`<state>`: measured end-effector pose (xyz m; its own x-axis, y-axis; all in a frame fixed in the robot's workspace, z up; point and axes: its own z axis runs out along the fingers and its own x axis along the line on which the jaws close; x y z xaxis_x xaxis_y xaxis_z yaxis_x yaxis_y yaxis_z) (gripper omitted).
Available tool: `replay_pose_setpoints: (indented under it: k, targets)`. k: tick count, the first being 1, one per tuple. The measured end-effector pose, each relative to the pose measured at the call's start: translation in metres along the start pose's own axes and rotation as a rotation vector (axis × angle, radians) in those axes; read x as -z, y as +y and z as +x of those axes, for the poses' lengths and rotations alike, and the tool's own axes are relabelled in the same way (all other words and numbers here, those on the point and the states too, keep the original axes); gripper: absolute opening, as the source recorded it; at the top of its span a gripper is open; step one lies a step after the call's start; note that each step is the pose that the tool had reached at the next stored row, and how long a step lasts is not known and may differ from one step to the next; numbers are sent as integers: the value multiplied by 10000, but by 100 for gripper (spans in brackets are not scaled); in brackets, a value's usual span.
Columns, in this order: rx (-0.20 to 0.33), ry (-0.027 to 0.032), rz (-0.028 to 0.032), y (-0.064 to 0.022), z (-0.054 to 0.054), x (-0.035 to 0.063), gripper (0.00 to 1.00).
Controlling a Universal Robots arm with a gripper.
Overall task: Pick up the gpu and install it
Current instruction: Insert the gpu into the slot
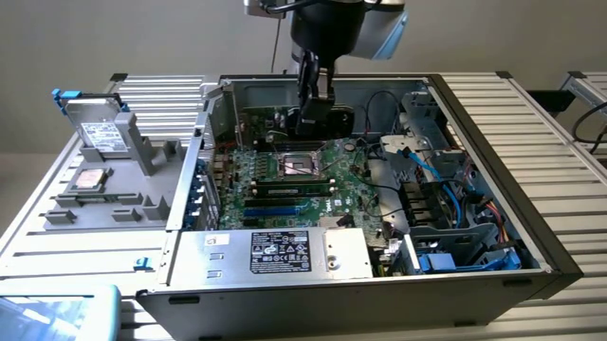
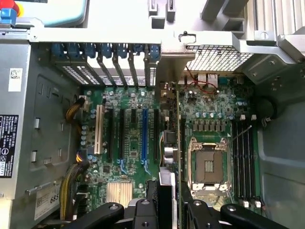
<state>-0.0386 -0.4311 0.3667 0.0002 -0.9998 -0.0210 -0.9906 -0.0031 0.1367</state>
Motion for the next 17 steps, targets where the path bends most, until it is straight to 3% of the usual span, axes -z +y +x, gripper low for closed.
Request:
replay_pose_setpoints:
  k: [10,17]
  targets:
    - [49,-41,24,23,18,-57,29]
    - [56,-79,23,54,73,-166,29]
